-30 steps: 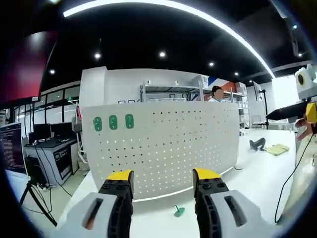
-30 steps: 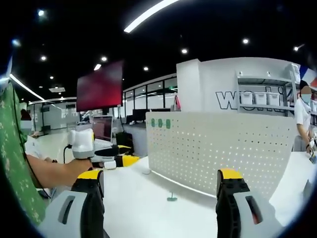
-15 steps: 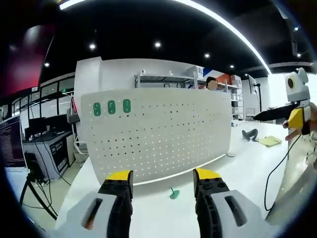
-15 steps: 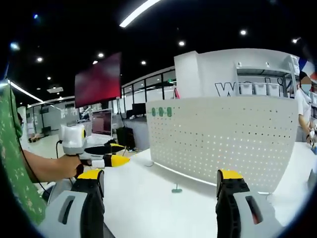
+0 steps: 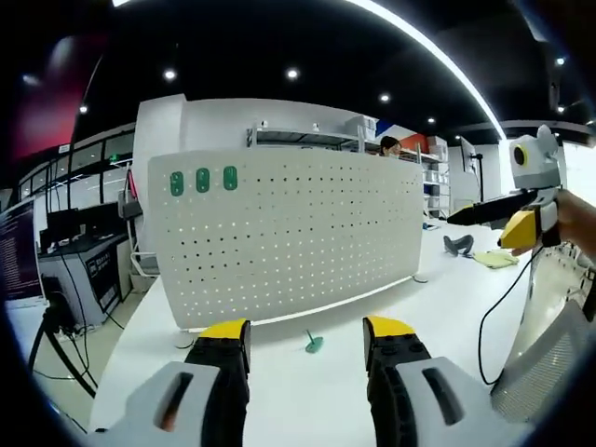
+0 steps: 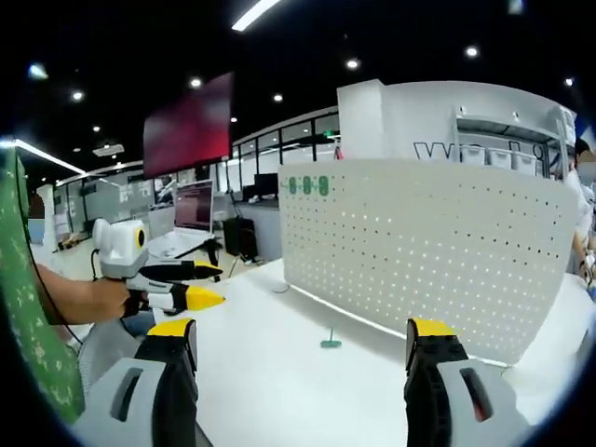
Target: Insert the hook assembly into the mounting plate slot until the hook locks in place.
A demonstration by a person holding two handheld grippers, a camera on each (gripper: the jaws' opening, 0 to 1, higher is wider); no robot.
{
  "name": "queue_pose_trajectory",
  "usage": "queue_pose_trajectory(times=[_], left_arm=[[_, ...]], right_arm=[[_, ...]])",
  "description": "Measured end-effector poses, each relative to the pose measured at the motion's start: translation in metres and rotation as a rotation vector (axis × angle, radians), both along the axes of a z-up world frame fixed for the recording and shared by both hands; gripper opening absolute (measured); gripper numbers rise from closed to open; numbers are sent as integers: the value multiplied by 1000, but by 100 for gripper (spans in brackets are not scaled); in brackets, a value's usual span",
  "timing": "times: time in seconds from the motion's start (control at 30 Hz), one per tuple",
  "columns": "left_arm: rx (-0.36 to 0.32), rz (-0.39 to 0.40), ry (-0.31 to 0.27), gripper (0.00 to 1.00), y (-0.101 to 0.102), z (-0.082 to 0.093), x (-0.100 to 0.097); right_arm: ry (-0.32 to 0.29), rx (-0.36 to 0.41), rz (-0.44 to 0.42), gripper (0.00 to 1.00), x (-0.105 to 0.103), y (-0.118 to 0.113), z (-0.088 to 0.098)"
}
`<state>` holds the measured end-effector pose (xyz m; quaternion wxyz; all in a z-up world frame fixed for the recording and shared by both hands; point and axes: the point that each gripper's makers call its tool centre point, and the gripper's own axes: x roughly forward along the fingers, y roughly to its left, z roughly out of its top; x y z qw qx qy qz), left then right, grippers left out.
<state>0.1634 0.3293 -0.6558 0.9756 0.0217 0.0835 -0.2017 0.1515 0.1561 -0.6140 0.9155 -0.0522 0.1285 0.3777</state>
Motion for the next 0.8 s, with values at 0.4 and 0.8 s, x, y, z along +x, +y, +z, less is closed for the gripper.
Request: queue_pose_trajectory(times=[0.4, 0.8], left_arm=[[-5, 10, 15, 50, 2, -9, -5], [-1, 9, 38, 49, -4, -20, -8]], right_arm=[[42, -105, 132, 90, 39, 16, -23], [55, -225, 290, 85, 68, 37, -43]])
